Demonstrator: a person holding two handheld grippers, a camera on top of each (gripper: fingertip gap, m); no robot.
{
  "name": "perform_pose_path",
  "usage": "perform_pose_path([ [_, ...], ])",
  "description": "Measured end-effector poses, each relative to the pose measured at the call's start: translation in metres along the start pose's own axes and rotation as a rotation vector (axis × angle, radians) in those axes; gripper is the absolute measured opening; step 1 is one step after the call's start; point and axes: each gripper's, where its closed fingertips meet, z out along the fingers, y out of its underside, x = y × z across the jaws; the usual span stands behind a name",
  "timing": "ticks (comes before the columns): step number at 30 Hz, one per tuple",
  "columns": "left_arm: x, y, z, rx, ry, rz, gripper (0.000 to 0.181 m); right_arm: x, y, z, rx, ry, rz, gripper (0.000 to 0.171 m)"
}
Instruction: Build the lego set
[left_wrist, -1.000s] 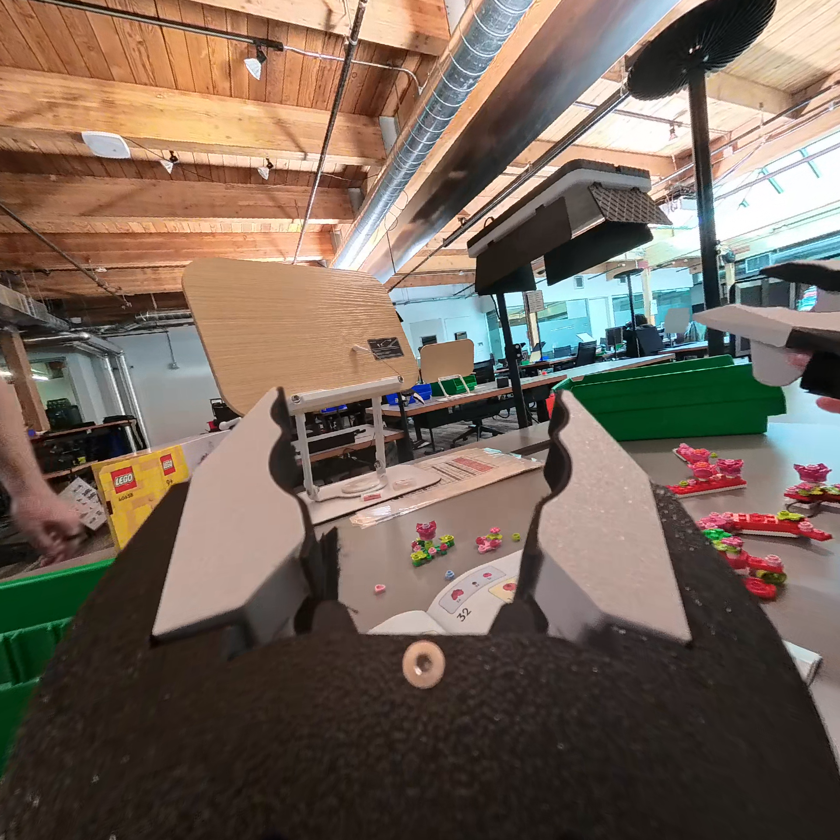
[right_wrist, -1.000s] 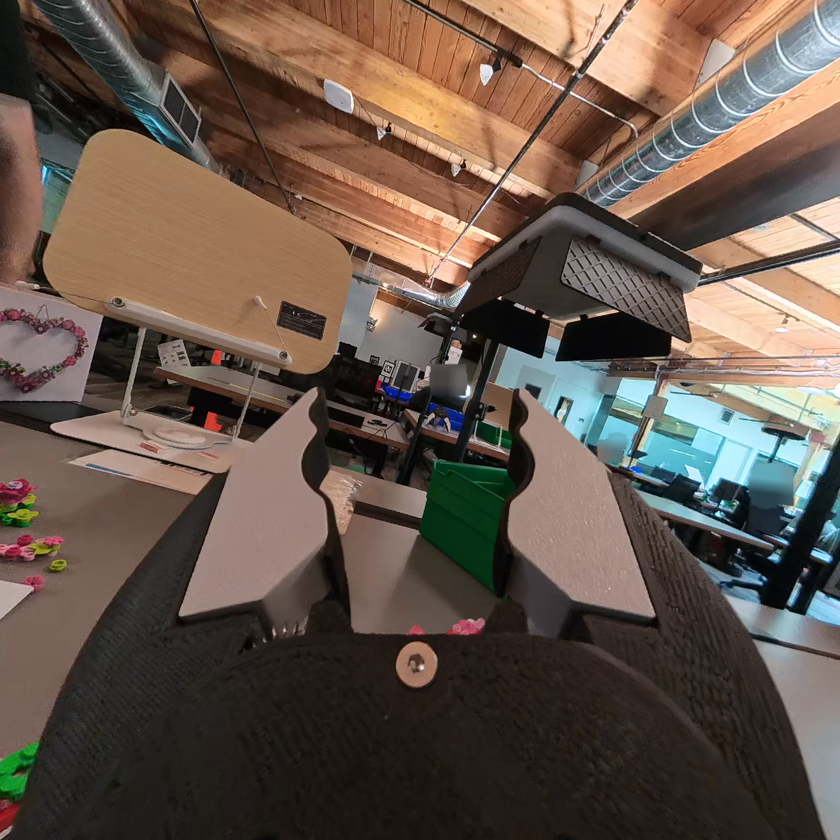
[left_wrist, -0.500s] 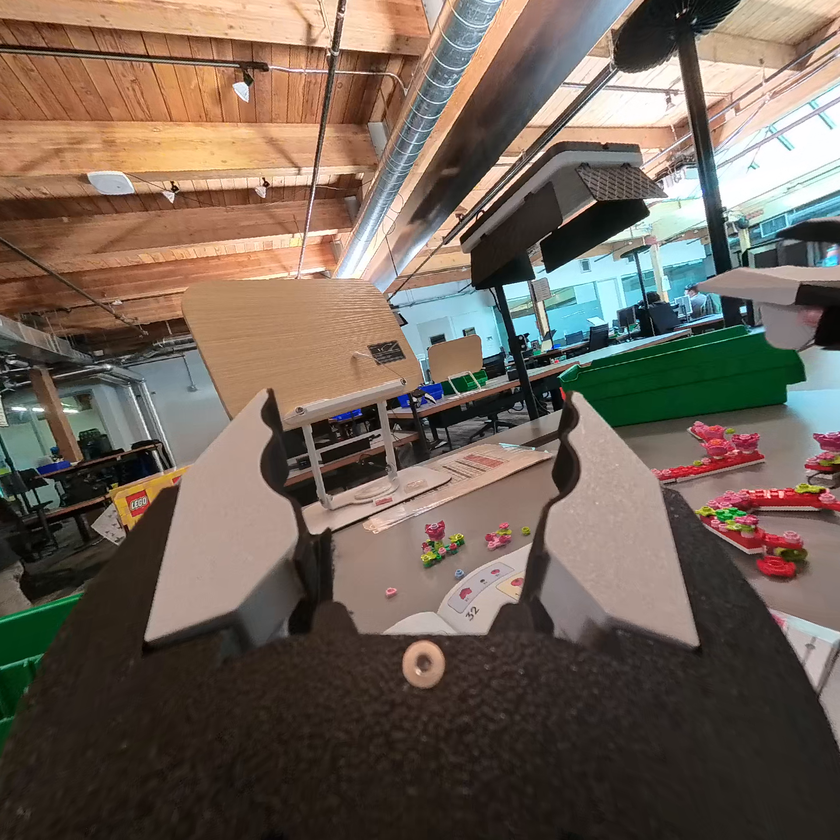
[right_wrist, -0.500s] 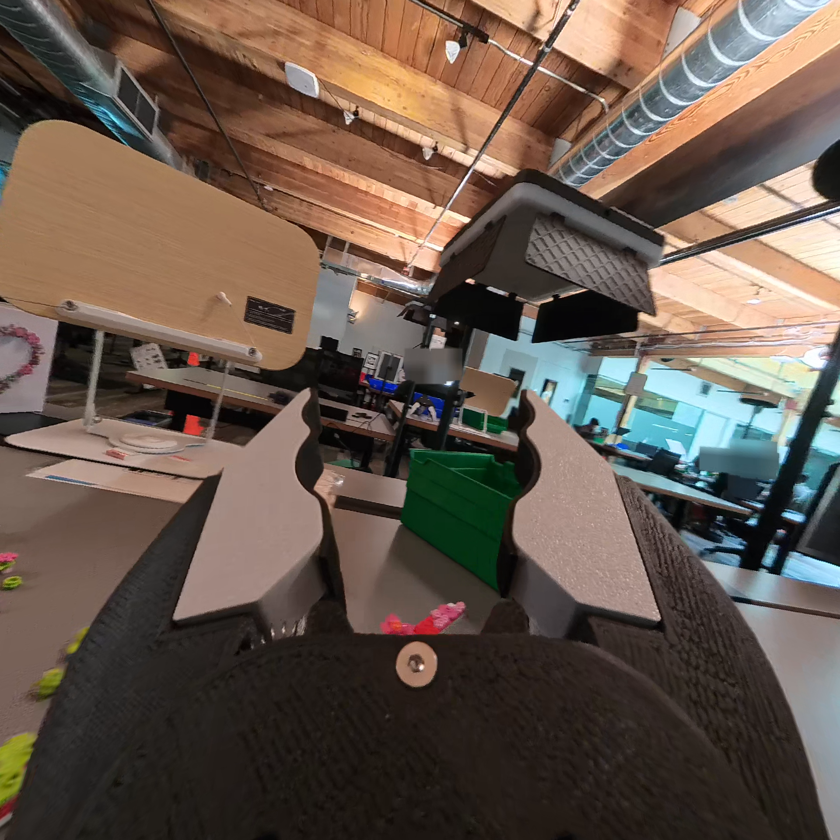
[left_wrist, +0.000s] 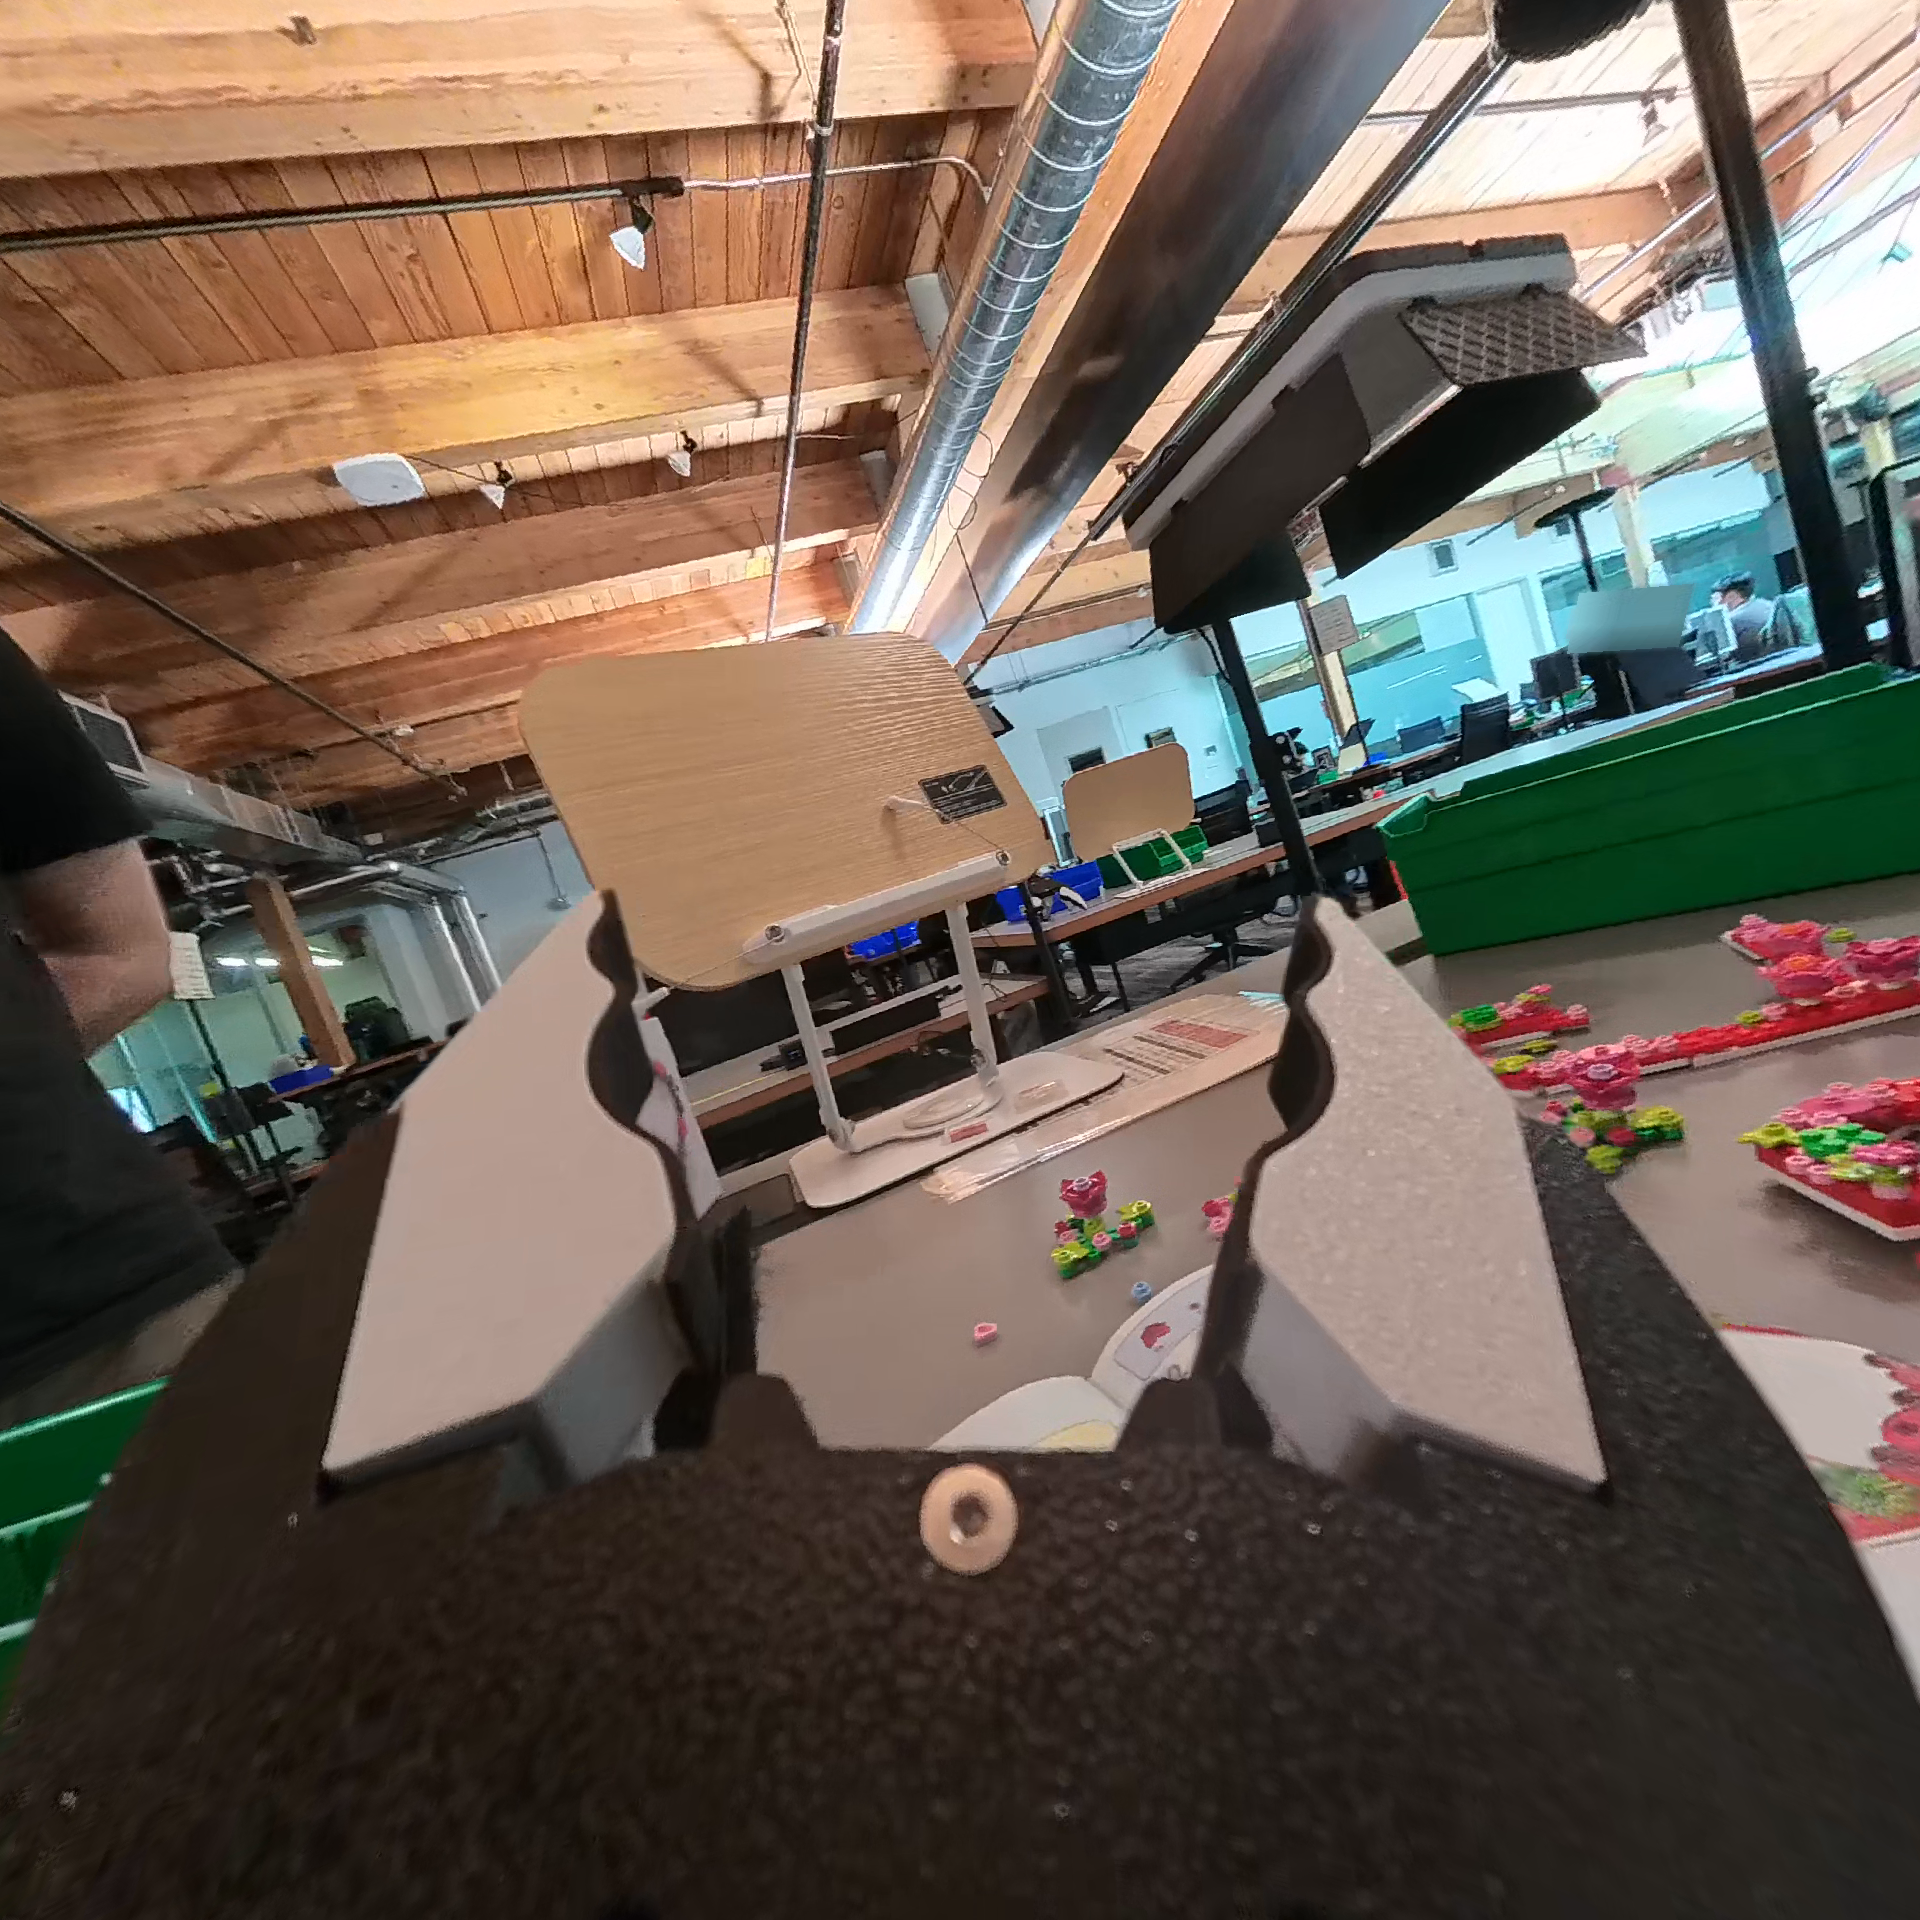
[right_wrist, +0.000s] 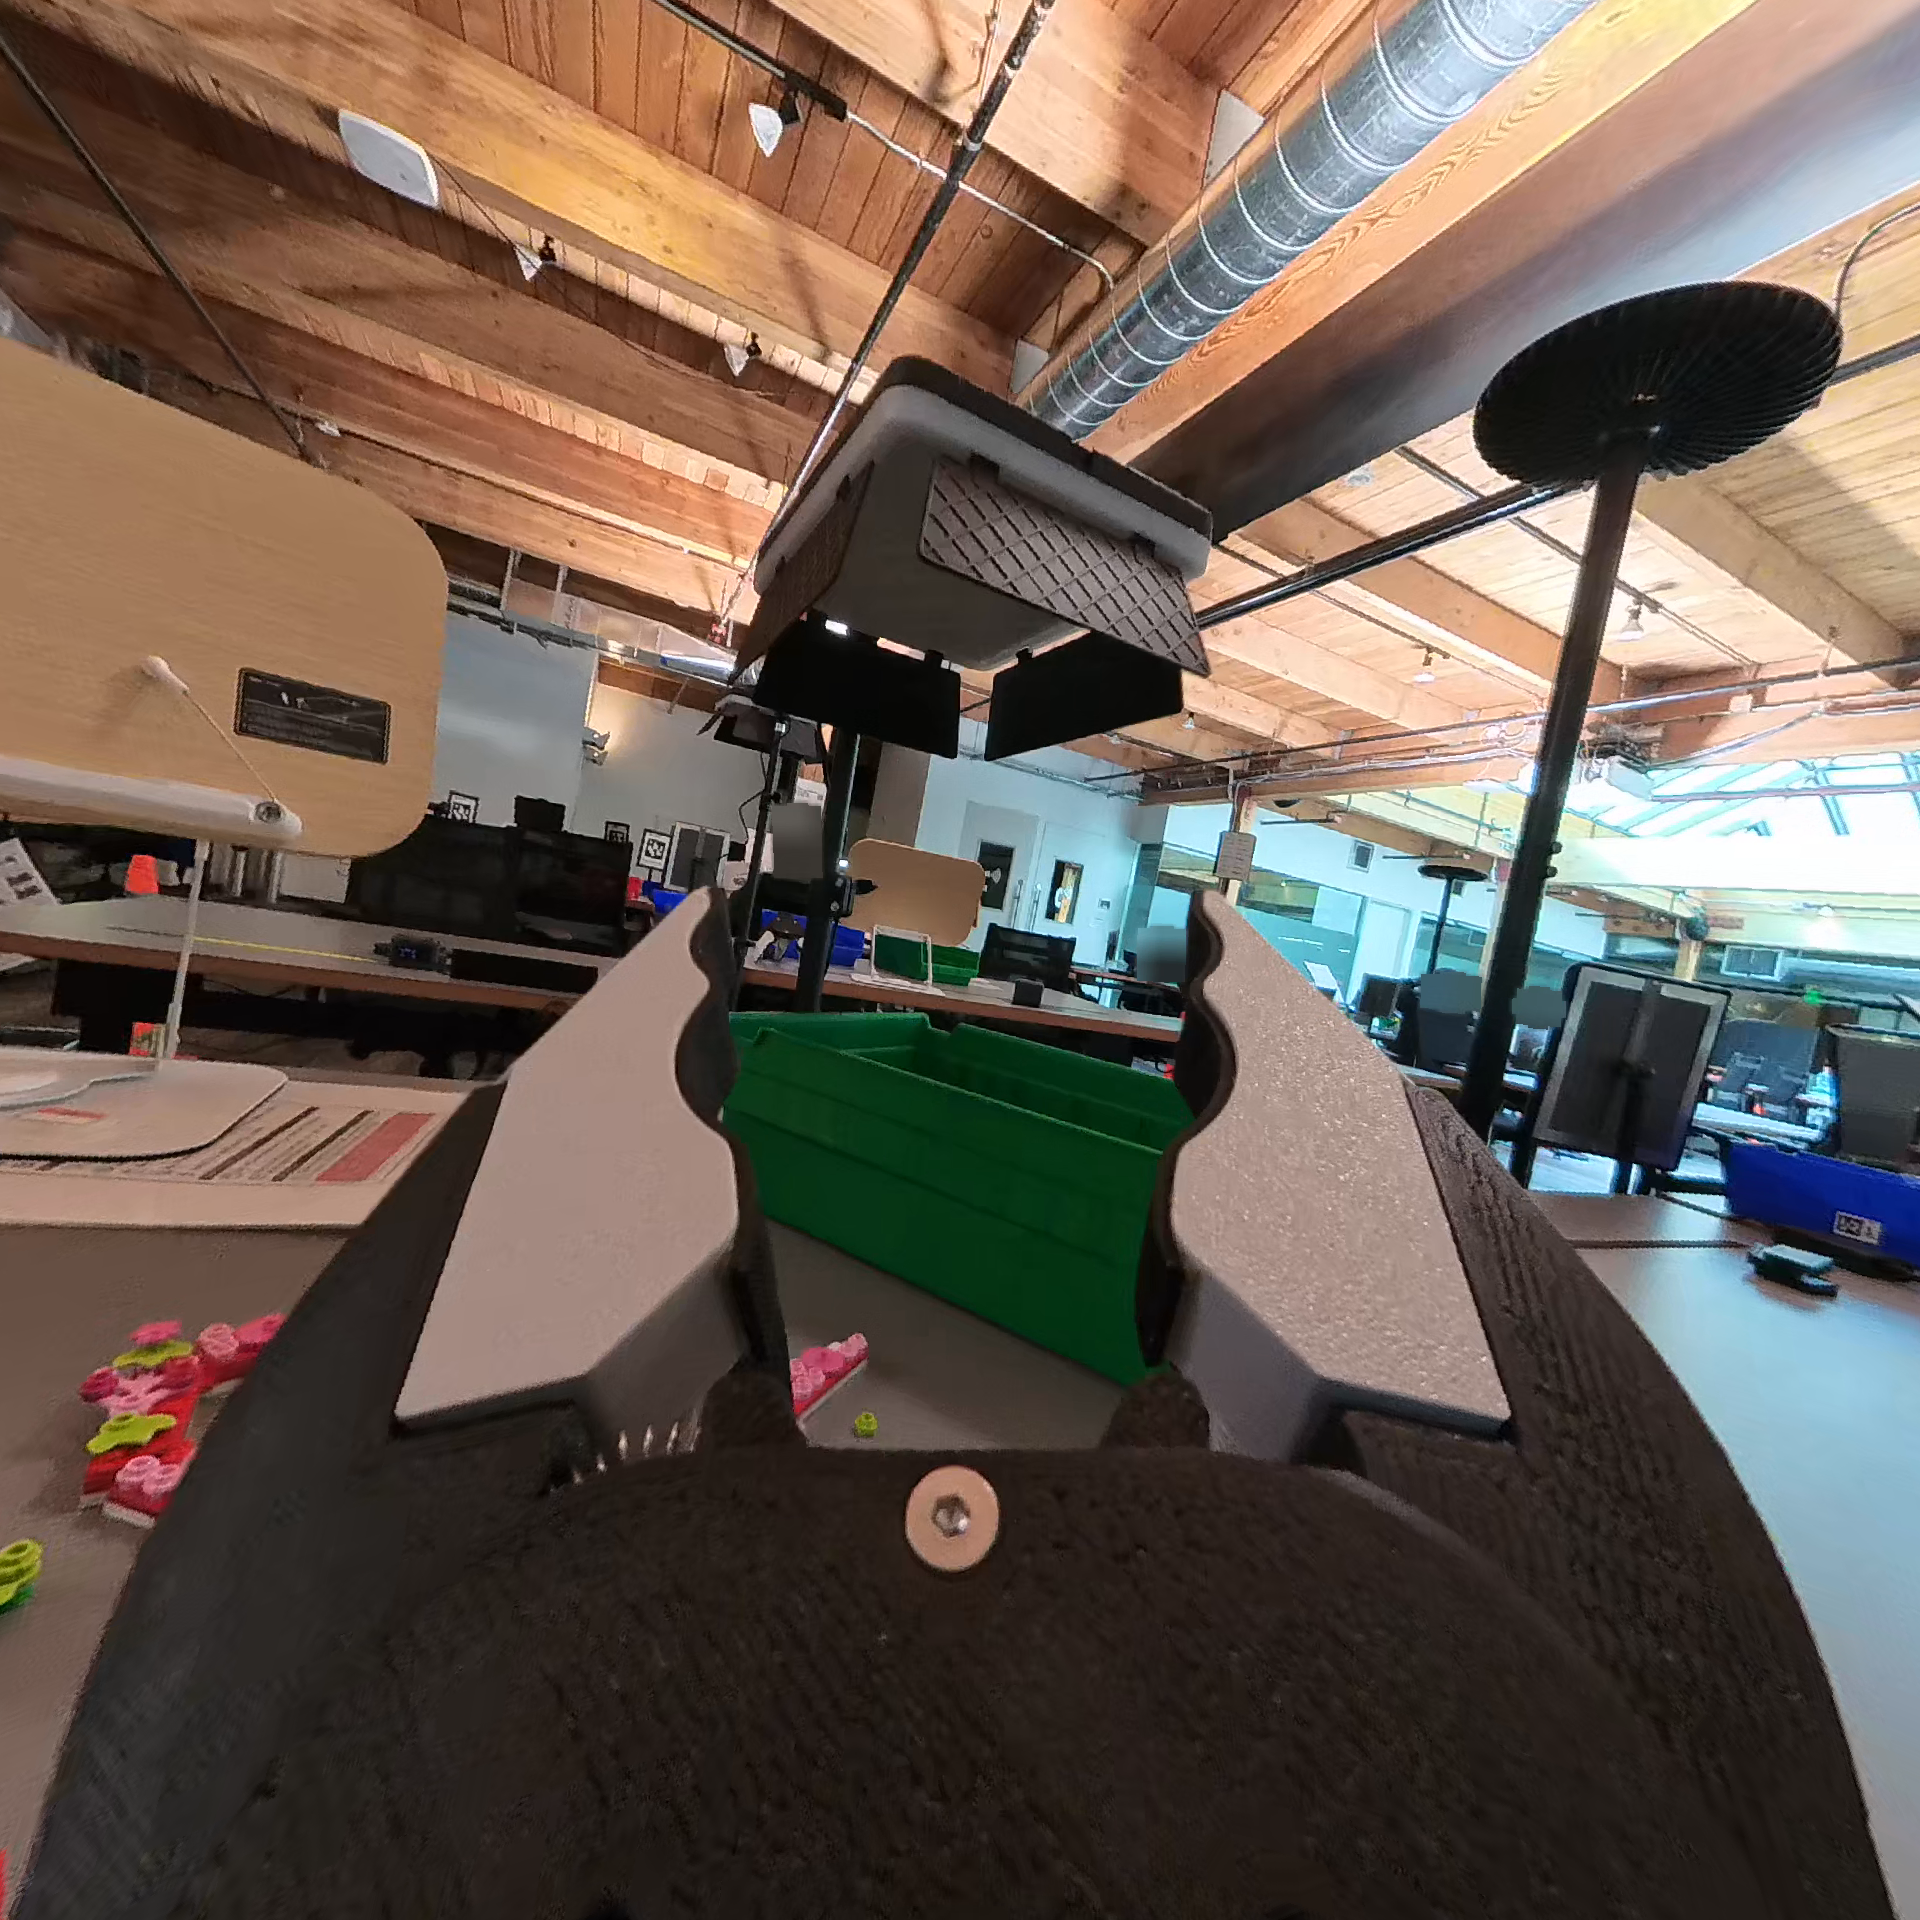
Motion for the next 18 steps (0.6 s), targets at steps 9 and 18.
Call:
perform_pose_path([
  [9, 0.014, -0.006, 0.002, 0.021, 0.042, 0.049, 0.121, 0.012, 0.017, 0.003, -0.046, 0.030, -0.023, 0.085],
  [18, 0.017, -0.008, 0.001, 0.030, 0.060, 0.082, 0.122, 0.075, 0.052, 0.015, -0.093, 0.123, -0.082, 0.084],
])
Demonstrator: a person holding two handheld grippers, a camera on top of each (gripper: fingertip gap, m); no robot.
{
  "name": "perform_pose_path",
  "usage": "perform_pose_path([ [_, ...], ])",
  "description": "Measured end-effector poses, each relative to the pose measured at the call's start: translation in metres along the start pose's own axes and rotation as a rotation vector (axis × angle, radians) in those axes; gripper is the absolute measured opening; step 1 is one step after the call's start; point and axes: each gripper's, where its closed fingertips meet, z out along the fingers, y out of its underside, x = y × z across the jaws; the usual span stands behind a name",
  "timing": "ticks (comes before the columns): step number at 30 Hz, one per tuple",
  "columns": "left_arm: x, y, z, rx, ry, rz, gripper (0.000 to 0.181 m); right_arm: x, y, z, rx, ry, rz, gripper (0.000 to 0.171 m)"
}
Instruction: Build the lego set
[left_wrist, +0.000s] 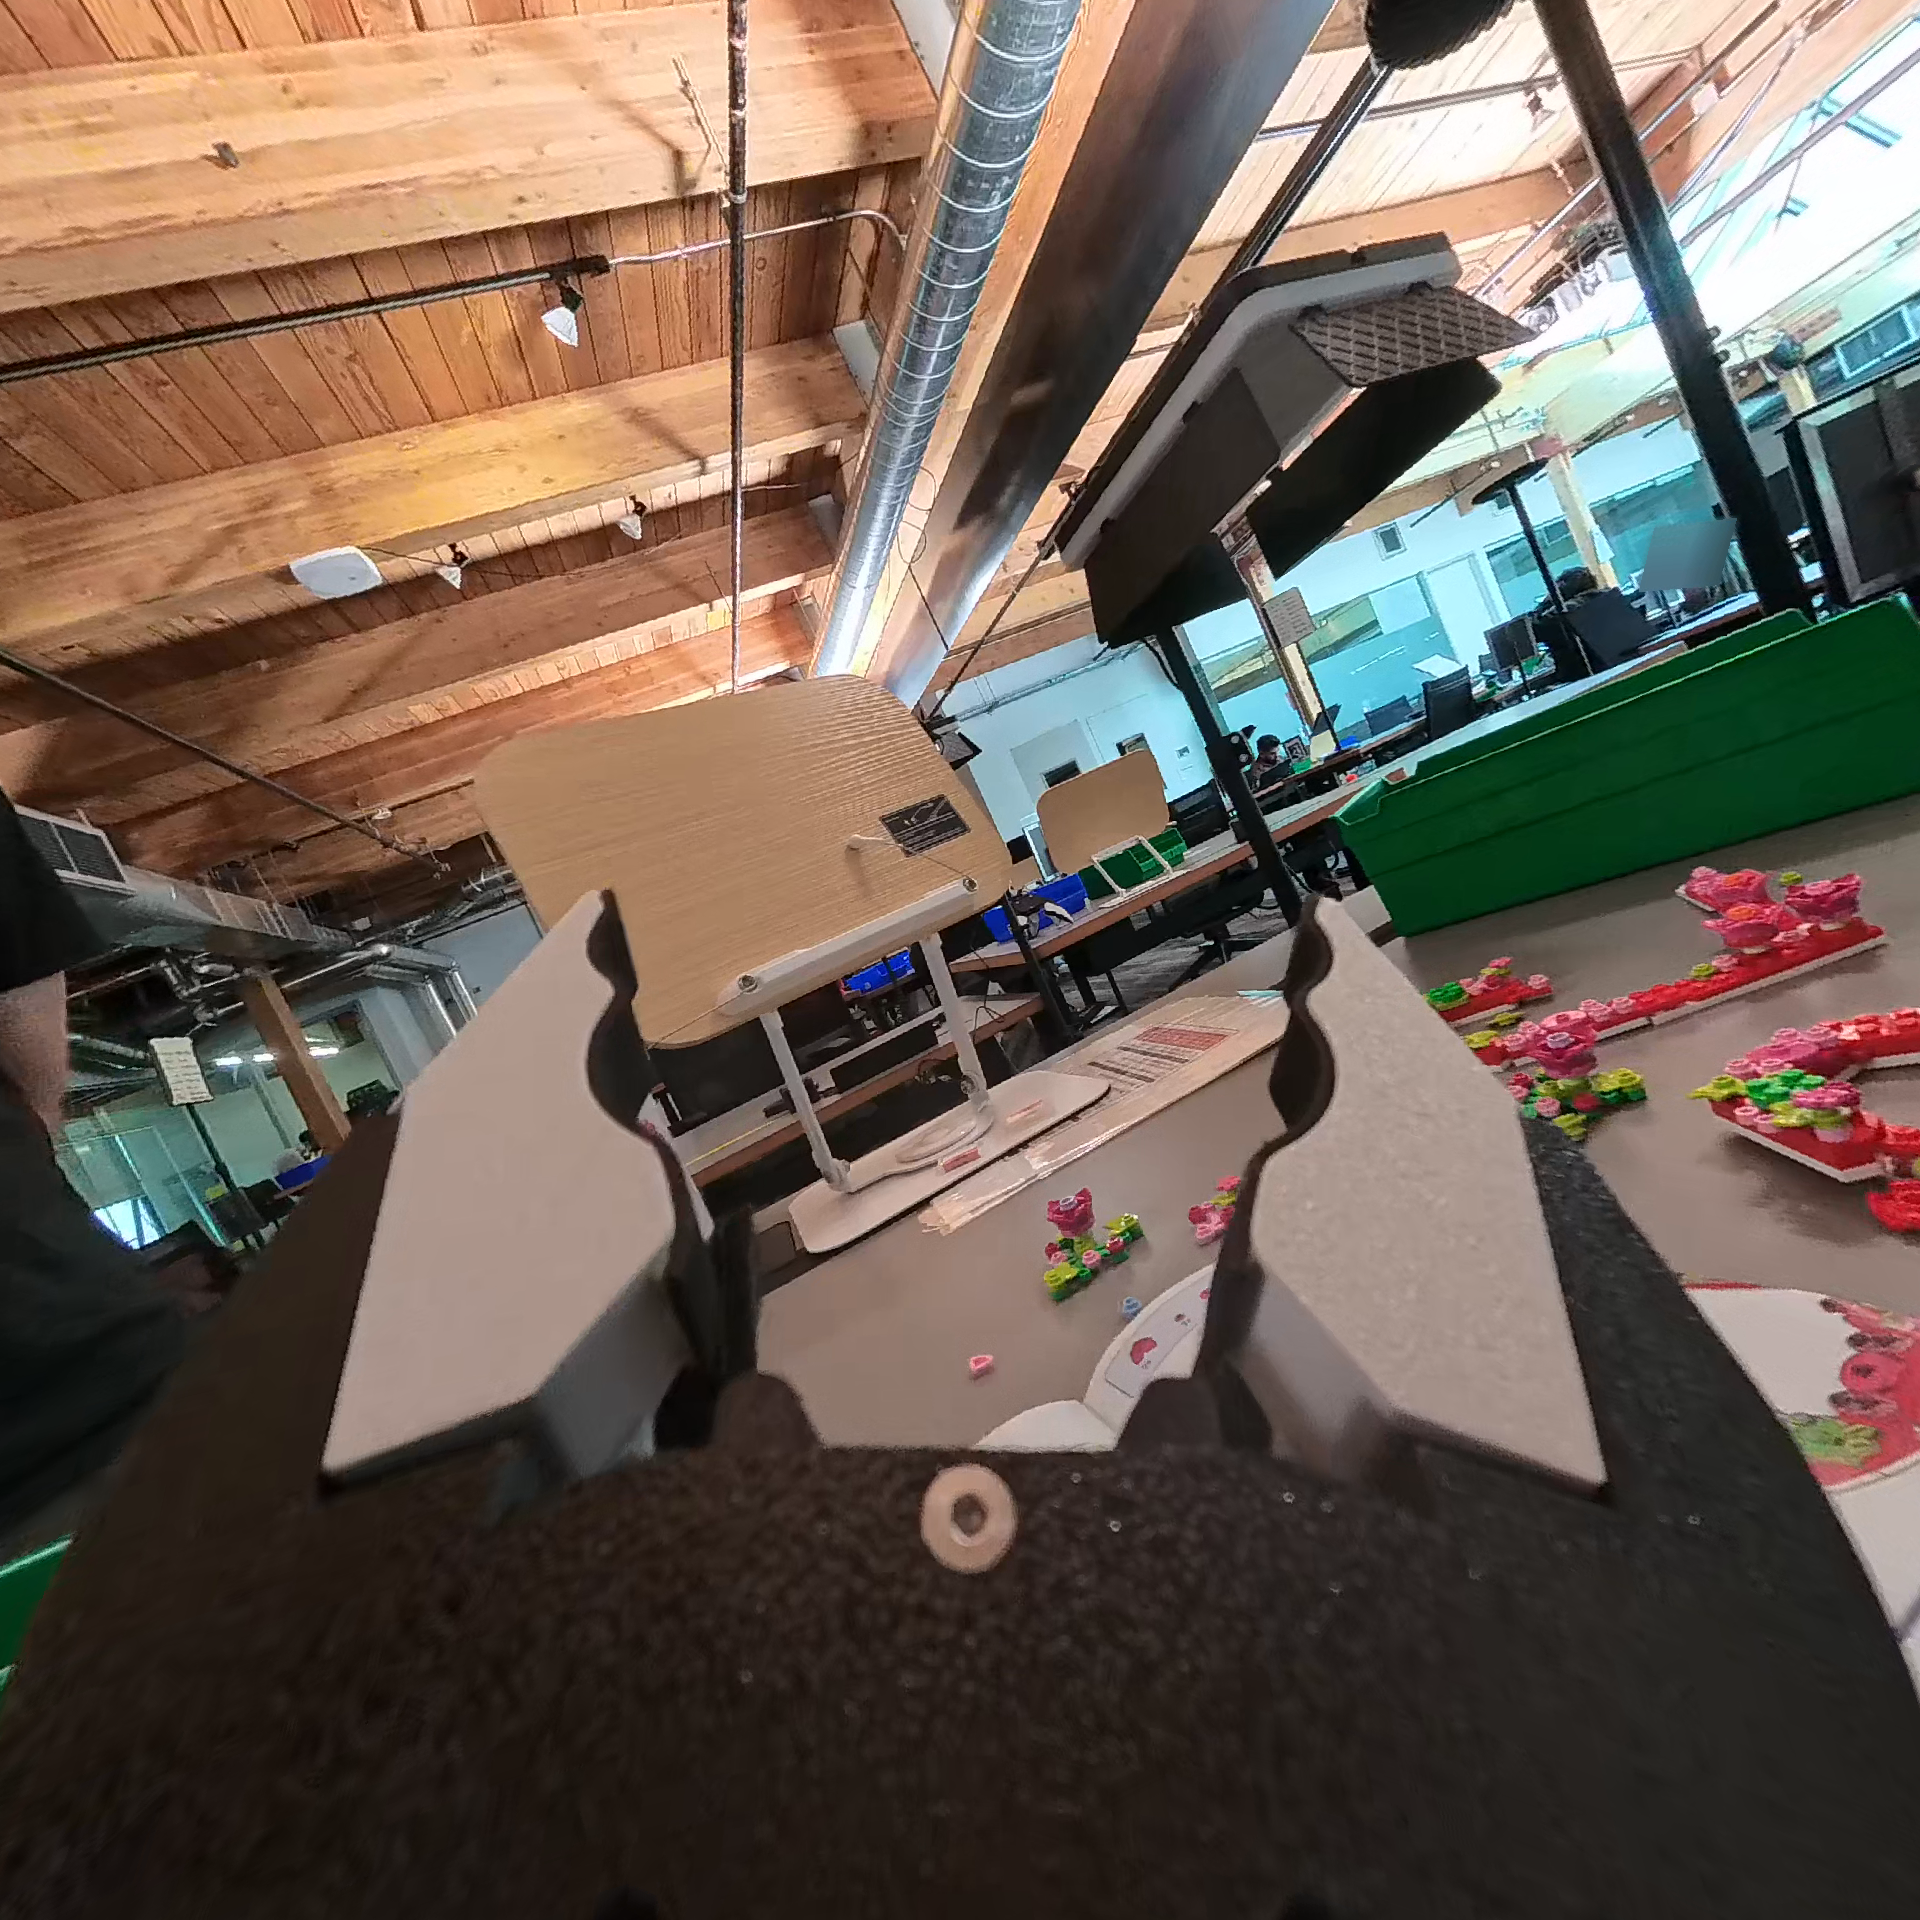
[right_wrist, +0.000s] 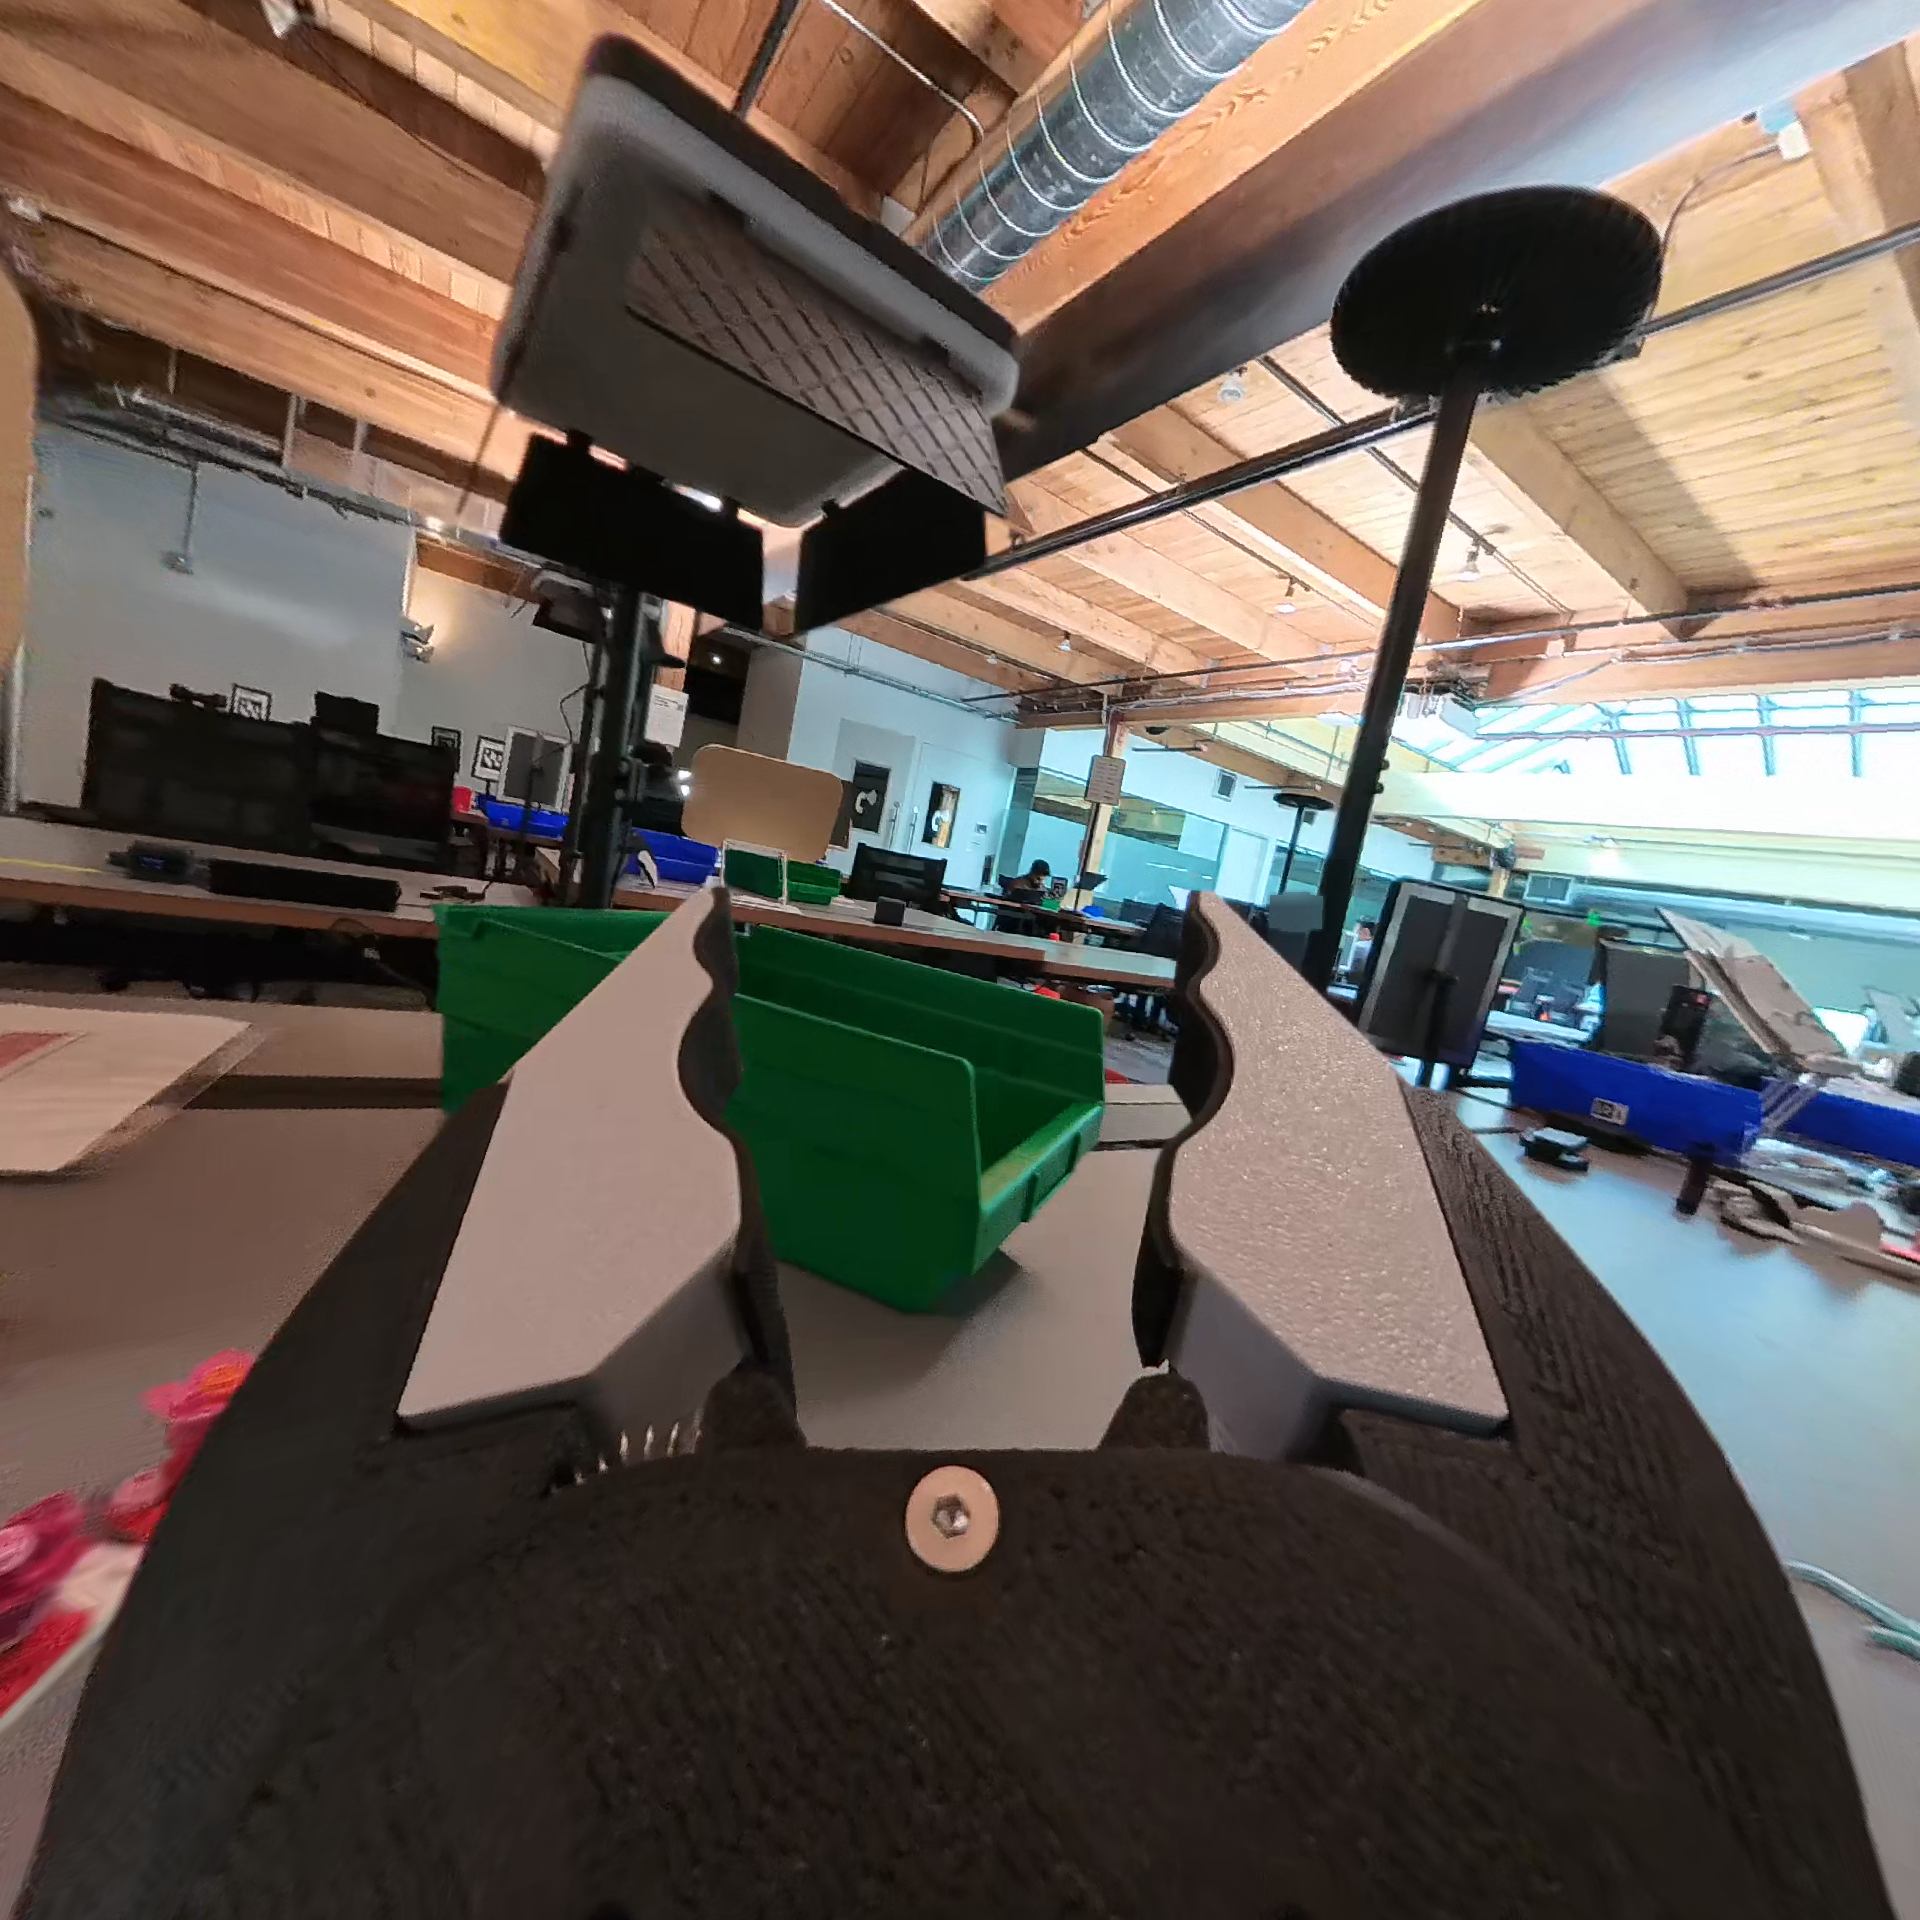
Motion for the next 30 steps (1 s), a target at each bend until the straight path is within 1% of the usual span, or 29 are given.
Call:
perform_pose_path([
  [2, -0.003, 0.002, 0.000, -0.004, -0.007, -0.003, 0.122, 0.010, 0.010, 0.010, 0.003, -0.006, 0.036, 0.085],
  [4, -0.005, 0.004, 0.001, -0.010, -0.013, -0.013, 0.122, 0.006, 0.019, 0.020, 0.003, -0.051, 0.076, 0.086],
  [6, -0.006, 0.005, 0.002, -0.015, -0.012, -0.031, 0.122, -0.018, 0.015, 0.028, 0.039, -0.148, -0.002, 0.086],
  [8, -0.006, 0.007, 0.003, -0.022, -0.012, -0.040, 0.123, -0.057, 0.007, 0.029, 0.099, -0.287, -0.107, 0.085],
  [11, -0.007, 0.008, 0.002, -0.024, -0.015, -0.051, 0.123, -0.091, 0.009, 0.035, 0.120, -0.395, -0.102, 0.085],
  [13, -0.008, 0.008, 0.001, -0.026, -0.018, -0.055, 0.123, -0.094, 0.011, 0.042, 0.135, -0.411, -0.099, 0.084],
  [19, -0.005, 0.014, 0.004, -0.046, -0.003, -0.046, 0.122, -0.084, 0.022, 0.059, 0.121, -0.419, 0.009, 0.083],
  [25, 0.001, 0.012, 0.004, -0.039, 0.018, -0.037, 0.122, -0.092, 0.023, 0.060, 0.122, -0.468, 0.056, 0.083],
  [30, -0.005, 0.009, 0.001, -0.028, -0.004, -0.034, 0.121, -0.096, 0.024, 0.060, 0.116, -0.493, 0.076, 0.083],
])
